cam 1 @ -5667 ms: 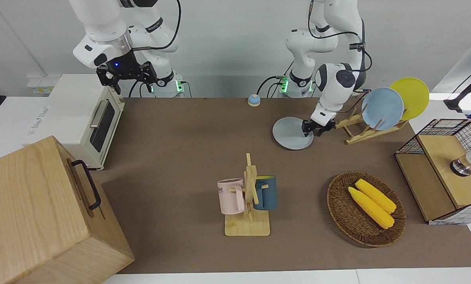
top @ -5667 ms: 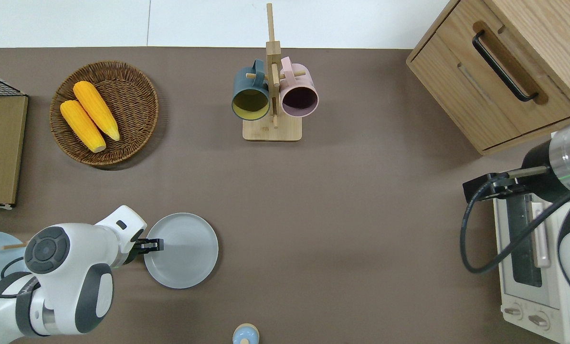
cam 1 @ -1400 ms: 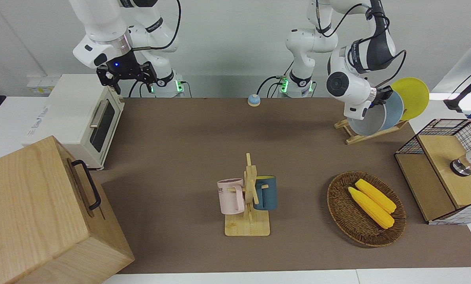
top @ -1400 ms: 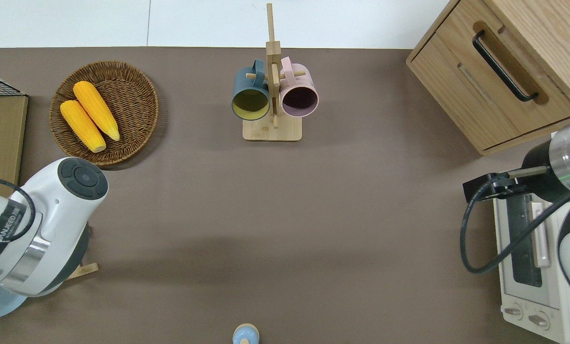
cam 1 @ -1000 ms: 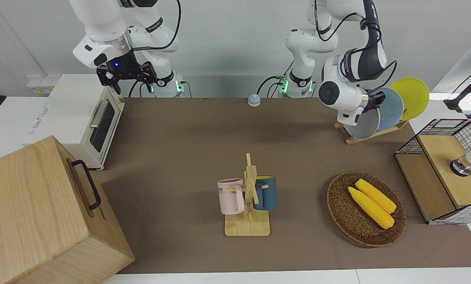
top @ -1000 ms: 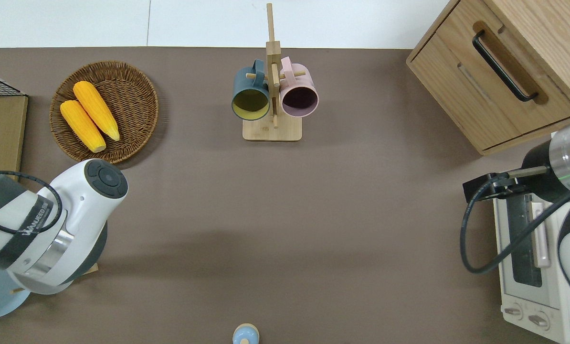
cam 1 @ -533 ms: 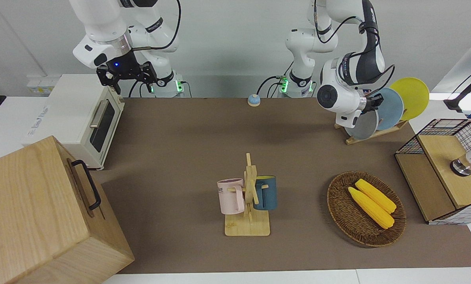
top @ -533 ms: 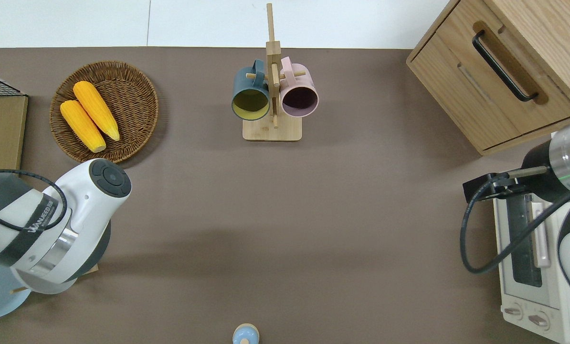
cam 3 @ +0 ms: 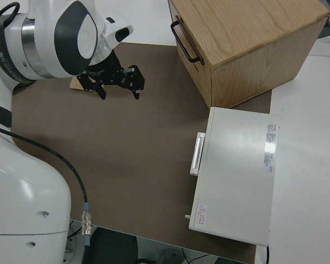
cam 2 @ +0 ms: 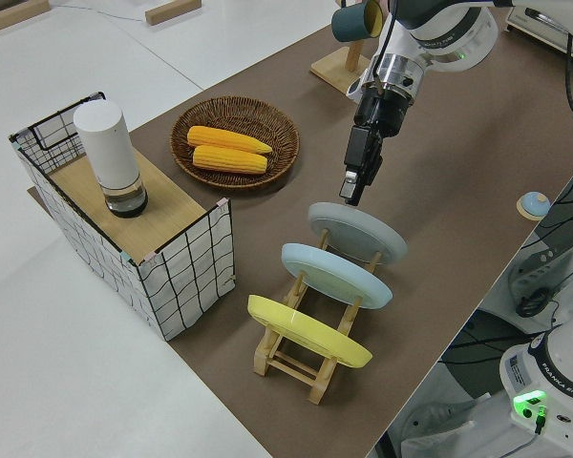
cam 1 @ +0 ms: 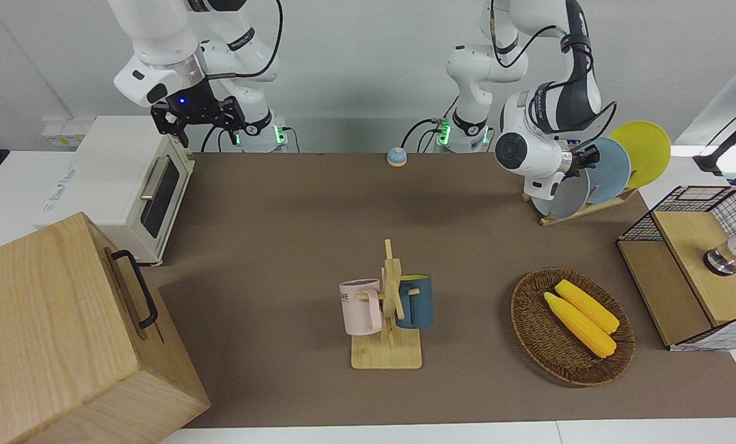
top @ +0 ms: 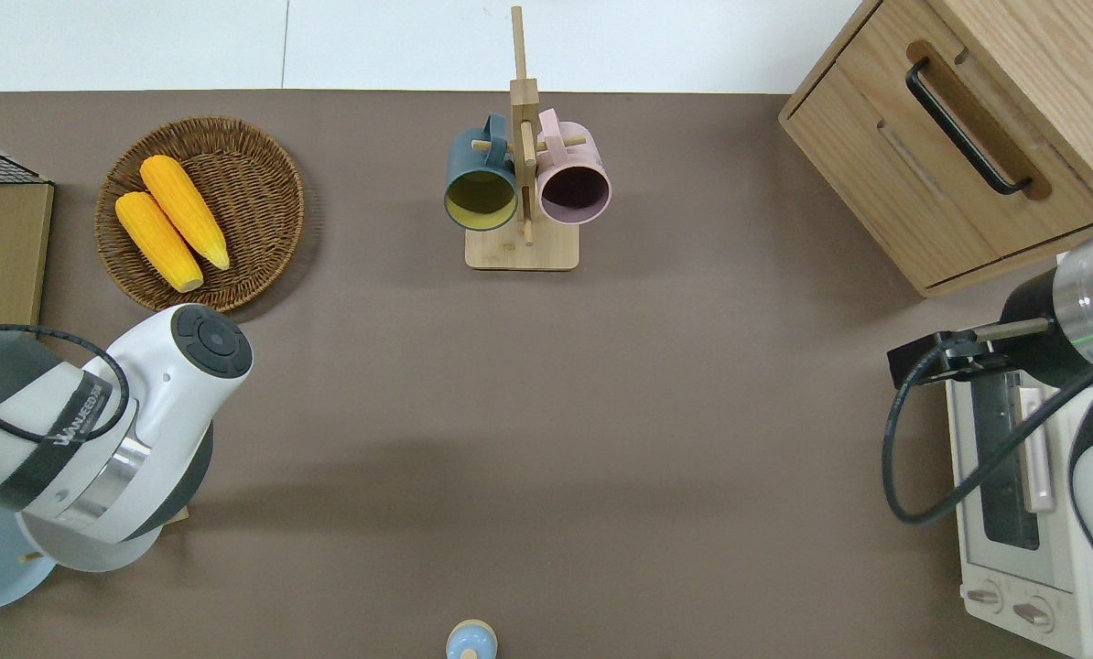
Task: Pick gray plate from table and place it on lower plate rack with left arm
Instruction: 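Lower the gray plate upright into the rack's lower slot, then open the left gripper and withdraw it from the rack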
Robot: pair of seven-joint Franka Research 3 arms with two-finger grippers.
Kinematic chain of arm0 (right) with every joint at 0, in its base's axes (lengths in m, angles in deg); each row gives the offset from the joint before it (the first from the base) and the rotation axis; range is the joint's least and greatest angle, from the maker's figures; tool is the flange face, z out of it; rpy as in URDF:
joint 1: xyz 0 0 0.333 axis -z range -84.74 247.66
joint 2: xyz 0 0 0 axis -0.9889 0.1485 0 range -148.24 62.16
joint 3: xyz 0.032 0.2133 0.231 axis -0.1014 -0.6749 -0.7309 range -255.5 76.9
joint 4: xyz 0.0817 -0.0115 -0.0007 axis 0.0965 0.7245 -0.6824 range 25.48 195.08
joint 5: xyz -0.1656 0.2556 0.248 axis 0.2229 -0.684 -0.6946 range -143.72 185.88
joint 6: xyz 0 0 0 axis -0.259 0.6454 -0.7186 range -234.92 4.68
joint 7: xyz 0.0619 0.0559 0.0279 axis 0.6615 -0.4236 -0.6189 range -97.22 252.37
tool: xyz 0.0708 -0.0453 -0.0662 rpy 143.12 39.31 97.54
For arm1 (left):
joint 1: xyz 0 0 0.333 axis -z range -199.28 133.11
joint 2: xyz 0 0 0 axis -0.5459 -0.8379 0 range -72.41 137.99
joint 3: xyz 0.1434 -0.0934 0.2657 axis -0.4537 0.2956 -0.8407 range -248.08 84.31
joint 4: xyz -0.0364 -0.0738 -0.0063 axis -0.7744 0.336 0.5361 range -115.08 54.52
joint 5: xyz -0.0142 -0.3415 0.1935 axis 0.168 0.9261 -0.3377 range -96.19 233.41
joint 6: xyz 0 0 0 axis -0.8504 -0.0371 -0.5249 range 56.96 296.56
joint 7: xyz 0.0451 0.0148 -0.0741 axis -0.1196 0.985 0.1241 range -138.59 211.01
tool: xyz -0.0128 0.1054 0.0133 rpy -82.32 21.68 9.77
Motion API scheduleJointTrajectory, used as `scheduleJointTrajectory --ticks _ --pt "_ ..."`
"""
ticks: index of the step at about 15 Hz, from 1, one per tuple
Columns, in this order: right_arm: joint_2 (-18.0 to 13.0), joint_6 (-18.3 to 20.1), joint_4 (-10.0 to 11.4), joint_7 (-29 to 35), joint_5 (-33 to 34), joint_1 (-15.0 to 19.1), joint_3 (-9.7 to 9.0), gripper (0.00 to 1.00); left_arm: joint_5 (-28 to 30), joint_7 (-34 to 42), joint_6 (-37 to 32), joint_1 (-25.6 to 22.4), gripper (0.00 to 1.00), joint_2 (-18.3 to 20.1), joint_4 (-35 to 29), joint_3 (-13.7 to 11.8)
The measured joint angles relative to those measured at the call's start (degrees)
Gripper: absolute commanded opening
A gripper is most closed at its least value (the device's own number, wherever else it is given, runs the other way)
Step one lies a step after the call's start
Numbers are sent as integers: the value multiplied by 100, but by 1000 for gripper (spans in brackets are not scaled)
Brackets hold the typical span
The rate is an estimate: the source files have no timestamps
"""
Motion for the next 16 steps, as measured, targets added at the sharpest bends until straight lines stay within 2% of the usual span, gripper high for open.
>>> scheduleJointTrajectory --ticks 3,6,13,16 --pt "0 0 0 0 0 0 0 983 28 88 0 0 564 1 5 1" --pt "0 0 0 0 0 0 0 983 401 532 0 -1 566 65 118 -3" --pt "0 0 0 0 0 0 0 983 1799 2054 0 -32 569 398 981 -83" --pt "0 0 0 0 0 0 0 983 2404 2501 16 -143 637 417 1340 -138"
